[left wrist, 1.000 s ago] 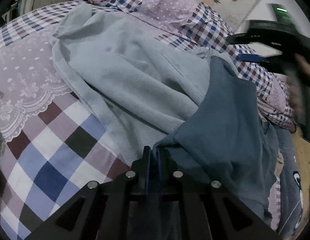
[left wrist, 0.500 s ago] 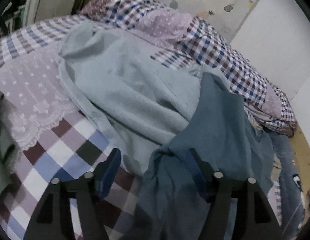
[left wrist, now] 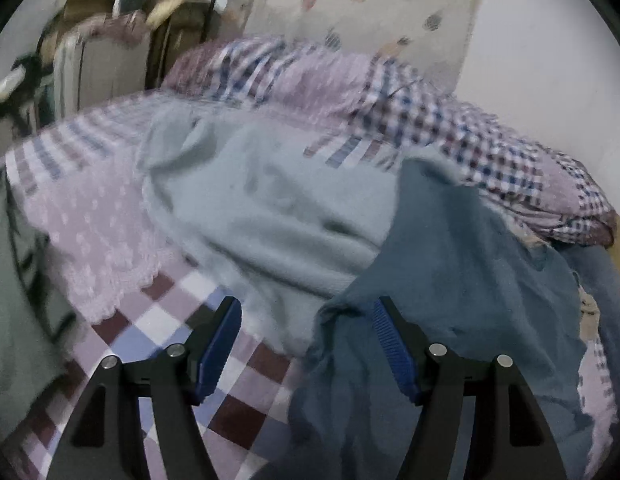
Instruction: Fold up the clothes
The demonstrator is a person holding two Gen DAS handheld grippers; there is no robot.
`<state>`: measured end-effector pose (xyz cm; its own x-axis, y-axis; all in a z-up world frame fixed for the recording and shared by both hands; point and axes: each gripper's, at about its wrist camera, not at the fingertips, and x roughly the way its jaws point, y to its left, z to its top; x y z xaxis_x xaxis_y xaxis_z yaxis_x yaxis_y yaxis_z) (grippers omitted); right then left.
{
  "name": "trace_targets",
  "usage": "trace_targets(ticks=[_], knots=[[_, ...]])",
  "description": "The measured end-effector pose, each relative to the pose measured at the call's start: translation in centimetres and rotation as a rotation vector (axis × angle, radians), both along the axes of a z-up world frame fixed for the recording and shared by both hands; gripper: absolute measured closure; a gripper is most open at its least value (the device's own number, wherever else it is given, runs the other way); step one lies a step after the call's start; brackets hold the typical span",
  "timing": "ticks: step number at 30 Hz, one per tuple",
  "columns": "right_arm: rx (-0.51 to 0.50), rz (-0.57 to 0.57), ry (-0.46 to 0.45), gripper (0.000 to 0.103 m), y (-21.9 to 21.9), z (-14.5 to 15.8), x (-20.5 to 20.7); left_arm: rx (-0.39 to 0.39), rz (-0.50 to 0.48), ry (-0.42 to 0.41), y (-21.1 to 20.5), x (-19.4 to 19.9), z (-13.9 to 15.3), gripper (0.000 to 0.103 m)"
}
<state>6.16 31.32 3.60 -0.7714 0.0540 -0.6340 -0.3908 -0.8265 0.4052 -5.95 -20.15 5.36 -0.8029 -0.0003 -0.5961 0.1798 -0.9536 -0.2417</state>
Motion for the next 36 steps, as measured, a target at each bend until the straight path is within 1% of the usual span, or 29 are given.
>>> trace_targets(ticks=[3, 5, 7, 9, 12, 14, 15, 17, 19, 21, 24, 28, 30, 31, 33, 34, 35, 36], knots=[[-0.087, 0.007, 0.012, 0.015, 0.5, -0.9, -1.4, -0.05, -0.07, 0.097, 1.7, 1.5, 2.1, 0.031], [-0.101, 0.015, 0.028, 0.015, 0.6, -0.7, -1.7, -0.06, -0.118, 0.123, 2.9, 2.1, 2.9, 0.031], [-0.103, 0.021, 0.045, 0.015, 0.6, -0.3, -1.8, -0.044, -0.189, 0.113, 4.6, 2.4, 3.5, 0.031], [-0.126, 0.018, 0.058, 0.015, 0.8, -0.2, -1.6, -0.002, -0.3, 0.085, 6.8, 2.0, 3.9, 0.031], [-0.187, 0.012, 0.079, 0.015, 1.7, -0.4, -1.4, 0.023, -0.482, 0.058, 11.1, 1.1, 4.7, 0.031], [-0.222, 0.008, 0.094, 0.015, 2.5, -0.5, -1.1, 0.027, -0.629, 0.031, 15.5, 0.1, 5.6, 0.031], [-0.239, 0.004, 0.101, 0.015, 2.9, -0.6, -1.0, 0.014, -0.706, 0.017, 18.2, -0.5, 6.0, 0.031], [-0.274, -0.011, 0.112, 0.015, 3.7, -0.8, -0.8, -0.055, -0.828, 0.007, 23.4, -1.3, 6.7, 0.031], [-0.323, -0.034, 0.119, 0.015, 4.7, -1.2, -0.5, -0.151, -0.932, -0.011, 28.5, -2.3, 6.8, 0.031], [-0.378, -0.062, 0.124, 0.015, 5.6, -1.7, -0.2, -0.262, -0.999, -0.039, 33.1, -3.7, 6.3, 0.031], [-0.426, -0.077, 0.126, 0.015, 6.4, -2.3, 0.0, -0.401, -1.061, -0.072, 38.4, -6.4, 5.1, 0.031], [-0.437, -0.055, 0.135, 0.015, 6.7, -2.3, -0.3, -0.561, -1.071, -0.111, 42.9, -10.1, 2.8, 0.031], [-0.449, -0.044, 0.138, 0.015, 6.7, -2.4, -0.5, -0.645, -1.059, -0.129, 44.1, -11.7, 1.1, 0.031], [-0.456, -0.038, 0.135, 0.015, 6.7, -2.5, -0.7, -0.677, -1.046, -0.139, 44.5, -12.6, 0.5, 0.031], [-0.468, -0.032, 0.126, 0.015, 6.7, -2.8, -1.0, -0.697, -1.035, -0.155, 44.9, -13.9, -0.2, 0.035], [-0.474, -0.03, 0.122, 0.015, 6.7, -3.0, -1.1, -0.704, -1.027, -0.156, 45.0, -14.3, -0.4, 0.045], [-0.479, -0.028, 0.119, 0.015, 6.8, -3.1, -1.2, -0.707, -1.021, -0.16, 45.1, -14.8, -0.7, 0.059], [-0.482, -0.028, 0.117, 0.015, 6.8, -3.2, -1.3, -0.709, -1.014, -0.167, 45.1, -15.1, -1.1, 0.066]])
